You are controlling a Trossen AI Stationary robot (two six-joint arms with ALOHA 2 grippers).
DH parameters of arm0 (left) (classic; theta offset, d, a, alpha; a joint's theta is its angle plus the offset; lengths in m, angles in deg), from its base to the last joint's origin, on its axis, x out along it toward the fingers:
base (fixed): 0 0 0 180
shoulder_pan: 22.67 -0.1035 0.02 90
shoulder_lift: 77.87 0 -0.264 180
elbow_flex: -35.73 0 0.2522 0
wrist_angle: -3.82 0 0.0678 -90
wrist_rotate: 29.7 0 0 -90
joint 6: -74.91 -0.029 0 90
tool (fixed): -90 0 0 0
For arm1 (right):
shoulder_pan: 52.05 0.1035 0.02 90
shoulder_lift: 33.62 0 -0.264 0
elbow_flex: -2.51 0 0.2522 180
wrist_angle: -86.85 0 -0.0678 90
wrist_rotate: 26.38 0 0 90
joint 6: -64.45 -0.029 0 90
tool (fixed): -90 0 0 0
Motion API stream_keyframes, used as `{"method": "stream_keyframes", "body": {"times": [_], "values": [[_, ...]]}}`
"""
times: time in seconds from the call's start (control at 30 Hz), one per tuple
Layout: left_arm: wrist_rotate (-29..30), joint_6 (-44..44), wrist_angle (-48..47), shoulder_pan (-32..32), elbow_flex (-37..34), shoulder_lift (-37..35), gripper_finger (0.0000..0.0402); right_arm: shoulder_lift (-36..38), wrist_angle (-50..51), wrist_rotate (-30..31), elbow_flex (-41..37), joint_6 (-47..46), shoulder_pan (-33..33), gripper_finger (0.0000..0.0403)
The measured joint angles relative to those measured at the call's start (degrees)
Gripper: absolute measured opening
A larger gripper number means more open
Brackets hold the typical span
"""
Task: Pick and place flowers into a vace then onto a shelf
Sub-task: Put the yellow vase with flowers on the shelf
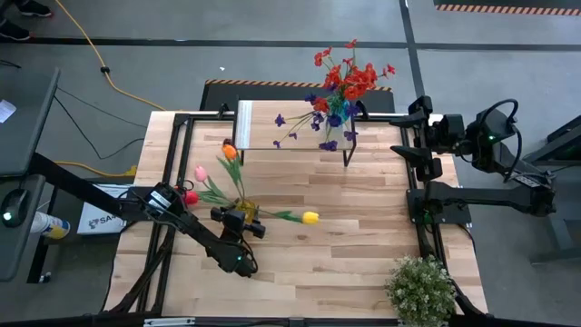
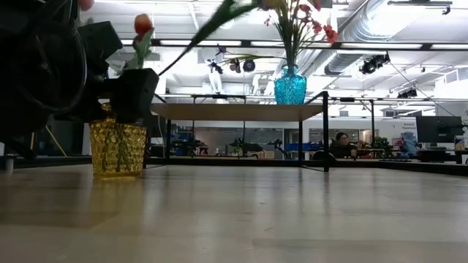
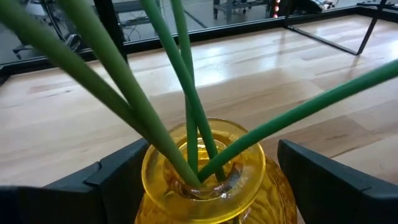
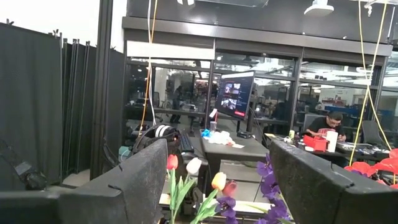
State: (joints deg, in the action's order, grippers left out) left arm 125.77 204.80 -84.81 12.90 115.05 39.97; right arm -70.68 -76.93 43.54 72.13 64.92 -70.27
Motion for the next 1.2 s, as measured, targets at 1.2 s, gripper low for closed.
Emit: {"method": "stream_keyframes", "body": {"times": [1.2], "values": [[2.1, 1.1, 0.5, -4.5, 0.6, 0.0, 0.0234, 0.0, 0.0, 0.0, 0.0, 0.0, 0.0, 0.0273]]}}
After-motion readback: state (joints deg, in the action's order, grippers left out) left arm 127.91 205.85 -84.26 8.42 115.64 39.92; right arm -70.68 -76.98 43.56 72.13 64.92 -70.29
